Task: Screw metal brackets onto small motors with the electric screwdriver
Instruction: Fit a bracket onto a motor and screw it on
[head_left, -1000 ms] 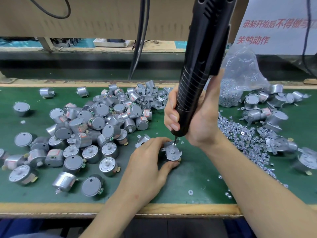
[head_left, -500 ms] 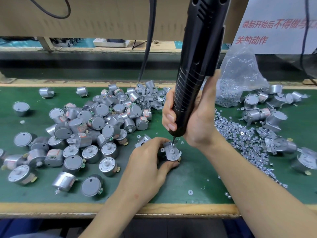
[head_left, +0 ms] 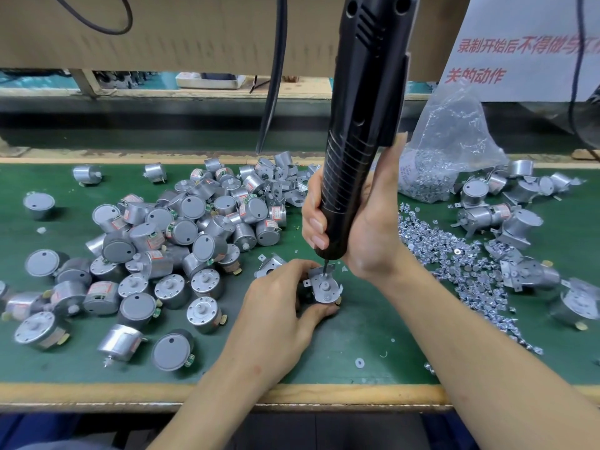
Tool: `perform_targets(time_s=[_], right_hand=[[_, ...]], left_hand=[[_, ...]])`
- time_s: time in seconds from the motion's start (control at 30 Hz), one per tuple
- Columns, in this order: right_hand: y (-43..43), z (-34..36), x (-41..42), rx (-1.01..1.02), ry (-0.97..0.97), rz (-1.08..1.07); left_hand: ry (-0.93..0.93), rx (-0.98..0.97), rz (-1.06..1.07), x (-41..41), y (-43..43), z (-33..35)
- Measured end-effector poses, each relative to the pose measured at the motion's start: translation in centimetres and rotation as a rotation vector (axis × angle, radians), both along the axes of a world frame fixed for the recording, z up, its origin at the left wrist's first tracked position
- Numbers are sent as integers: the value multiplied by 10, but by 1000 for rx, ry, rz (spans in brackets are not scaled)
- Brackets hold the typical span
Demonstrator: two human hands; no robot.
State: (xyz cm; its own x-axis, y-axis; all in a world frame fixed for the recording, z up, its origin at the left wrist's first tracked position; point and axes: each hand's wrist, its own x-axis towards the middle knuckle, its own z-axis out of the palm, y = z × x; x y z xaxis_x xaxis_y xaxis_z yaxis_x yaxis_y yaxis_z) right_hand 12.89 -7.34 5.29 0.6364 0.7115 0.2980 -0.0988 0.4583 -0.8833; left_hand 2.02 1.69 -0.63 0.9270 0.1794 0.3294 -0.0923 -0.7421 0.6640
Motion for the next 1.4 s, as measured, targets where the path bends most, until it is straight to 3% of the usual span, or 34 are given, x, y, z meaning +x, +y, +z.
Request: perform_targets(time_s=[0.73,1.13,1.4], right_hand=[[2,0,-6,-8,-13,50],[6,0,-7,-46,34,-27],[6,-2,-13,-46,9,-195]], left_hand=[[18,73,27,0,-3,-2],[5,81,35,0,-1,-6],[5,83,42,1,-1,-9]])
